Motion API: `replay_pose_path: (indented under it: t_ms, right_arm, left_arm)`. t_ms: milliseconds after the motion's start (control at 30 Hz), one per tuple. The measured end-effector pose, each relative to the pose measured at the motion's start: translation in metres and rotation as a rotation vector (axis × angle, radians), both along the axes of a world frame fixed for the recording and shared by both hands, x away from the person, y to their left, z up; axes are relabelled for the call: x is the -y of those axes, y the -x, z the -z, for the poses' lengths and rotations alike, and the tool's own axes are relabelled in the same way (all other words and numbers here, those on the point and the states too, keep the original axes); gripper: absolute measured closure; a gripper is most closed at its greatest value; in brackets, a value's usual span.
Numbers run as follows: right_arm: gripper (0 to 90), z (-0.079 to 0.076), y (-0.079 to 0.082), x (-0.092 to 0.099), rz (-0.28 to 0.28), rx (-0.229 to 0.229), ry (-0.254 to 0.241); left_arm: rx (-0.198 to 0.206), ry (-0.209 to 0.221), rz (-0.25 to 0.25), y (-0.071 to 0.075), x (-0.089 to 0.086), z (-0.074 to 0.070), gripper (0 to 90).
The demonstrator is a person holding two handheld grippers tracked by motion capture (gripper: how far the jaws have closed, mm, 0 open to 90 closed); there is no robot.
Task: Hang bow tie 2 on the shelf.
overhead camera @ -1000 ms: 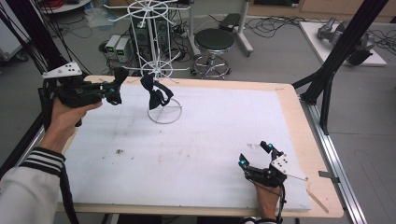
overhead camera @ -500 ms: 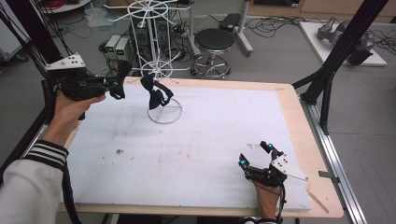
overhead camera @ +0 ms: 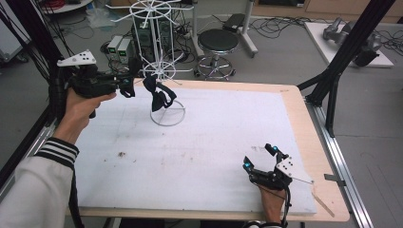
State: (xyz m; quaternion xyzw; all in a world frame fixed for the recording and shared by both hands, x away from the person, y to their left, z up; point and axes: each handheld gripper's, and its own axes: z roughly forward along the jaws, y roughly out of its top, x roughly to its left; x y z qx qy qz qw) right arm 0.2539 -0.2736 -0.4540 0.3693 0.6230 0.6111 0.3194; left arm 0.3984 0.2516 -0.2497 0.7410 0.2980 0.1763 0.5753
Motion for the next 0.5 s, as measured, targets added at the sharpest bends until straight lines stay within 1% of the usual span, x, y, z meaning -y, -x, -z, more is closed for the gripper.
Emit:
replay_pose_path:
  t_ms: [133, 200, 333, 500]
  right_arm:
    - [6.7, 0.000, 0.000, 0.000, 0.000, -0.002, -0.001]
    - [6.7, 0.000, 0.000, 0.000, 0.002, -0.002, -0.001]
    - [6.7, 0.000, 0.000, 0.000, 0.003, -0.005, -0.003]
    - [6.7, 0.000, 0.000, 0.000, 0.003, -0.005, -0.003]
  left_arm:
    - [0.000, -0.002, -0.001, -0.002, 0.003, 0.001, 76.0]
    - [-0.003, 0.006, 0.003, -0.003, 0.004, 0.001, 76.0]
    - [-0.003, 0.001, 0.004, -0.004, 0.007, 0.000, 76.0]
    - [-0.002, 0.011, 0.009, -0.007, 0.012, -0.001, 76.0]
